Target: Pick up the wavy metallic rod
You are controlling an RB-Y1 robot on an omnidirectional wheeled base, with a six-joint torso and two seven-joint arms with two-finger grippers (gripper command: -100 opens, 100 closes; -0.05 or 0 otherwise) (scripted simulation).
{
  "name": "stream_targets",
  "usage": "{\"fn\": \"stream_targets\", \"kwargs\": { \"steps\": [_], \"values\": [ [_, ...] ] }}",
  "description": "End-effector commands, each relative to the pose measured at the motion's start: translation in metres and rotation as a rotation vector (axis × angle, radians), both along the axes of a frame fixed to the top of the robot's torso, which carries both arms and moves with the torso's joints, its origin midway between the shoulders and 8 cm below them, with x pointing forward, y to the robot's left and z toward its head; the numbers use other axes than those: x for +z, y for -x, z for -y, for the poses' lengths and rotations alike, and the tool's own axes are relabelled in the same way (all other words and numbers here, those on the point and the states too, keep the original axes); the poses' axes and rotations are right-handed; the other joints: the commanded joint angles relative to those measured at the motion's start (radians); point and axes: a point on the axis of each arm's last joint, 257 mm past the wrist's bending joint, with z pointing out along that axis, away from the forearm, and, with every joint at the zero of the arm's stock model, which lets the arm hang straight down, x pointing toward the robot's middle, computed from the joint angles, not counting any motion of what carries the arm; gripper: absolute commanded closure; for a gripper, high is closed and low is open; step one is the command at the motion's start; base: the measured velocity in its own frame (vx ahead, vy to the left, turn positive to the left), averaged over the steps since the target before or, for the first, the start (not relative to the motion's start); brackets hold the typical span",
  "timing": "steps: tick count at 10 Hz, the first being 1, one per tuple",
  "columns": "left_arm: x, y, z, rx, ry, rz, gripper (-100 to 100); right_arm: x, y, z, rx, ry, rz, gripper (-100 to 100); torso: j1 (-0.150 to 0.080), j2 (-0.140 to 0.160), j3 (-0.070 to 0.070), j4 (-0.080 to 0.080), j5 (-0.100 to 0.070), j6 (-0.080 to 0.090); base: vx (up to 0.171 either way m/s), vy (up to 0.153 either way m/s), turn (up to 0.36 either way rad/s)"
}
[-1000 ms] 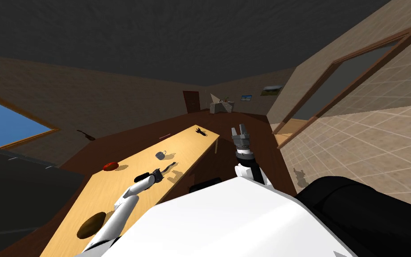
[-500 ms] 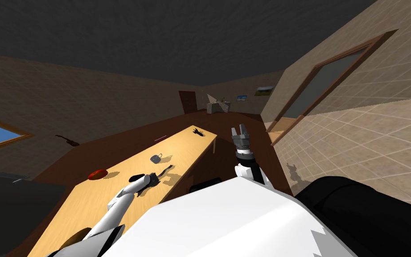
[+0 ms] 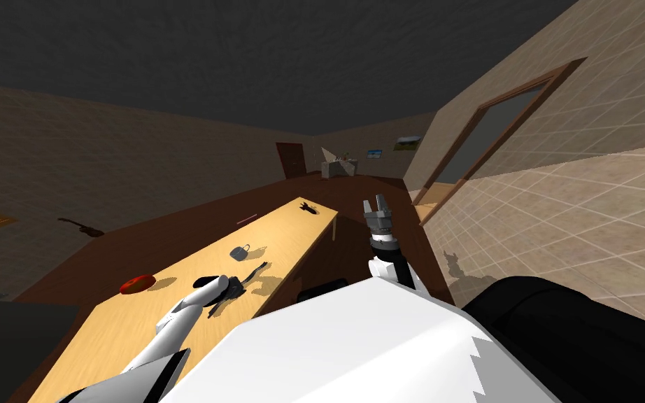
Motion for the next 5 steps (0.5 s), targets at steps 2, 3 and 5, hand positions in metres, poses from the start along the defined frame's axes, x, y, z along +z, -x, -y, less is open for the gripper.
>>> {"fn": "stream_targets", "kwargs": {
  "steps": [2,3,5],
  "values": [
    [0.001,0.0115,-0.0121,0.036,0.009,-0.032,-100,0.0,0.0,0.0,0.0,0.0,0.0,0,0.0,0.0,0.0,0.0,0.0,0.0,0.006,-0.004,-0.049],
    [0.001,0.0115,-0.0121,0.036,0.009,-0.032,-100,0.0,0.0,0.0,0.0,0.0,0.0,0,0.0,0.0,0.0,0.0,0.0,0.0,0.004,-0.001,-0.021],
    [0.0008,0.0134,-0.0125,0.041,0.01,-0.036,-100,0.0,0.0,0.0,0.0,0.0,0.0,0,0.0,0.0,0.0,0.0,0.0,0.0,0.001,-0.001,-0.009]
  ]
}}
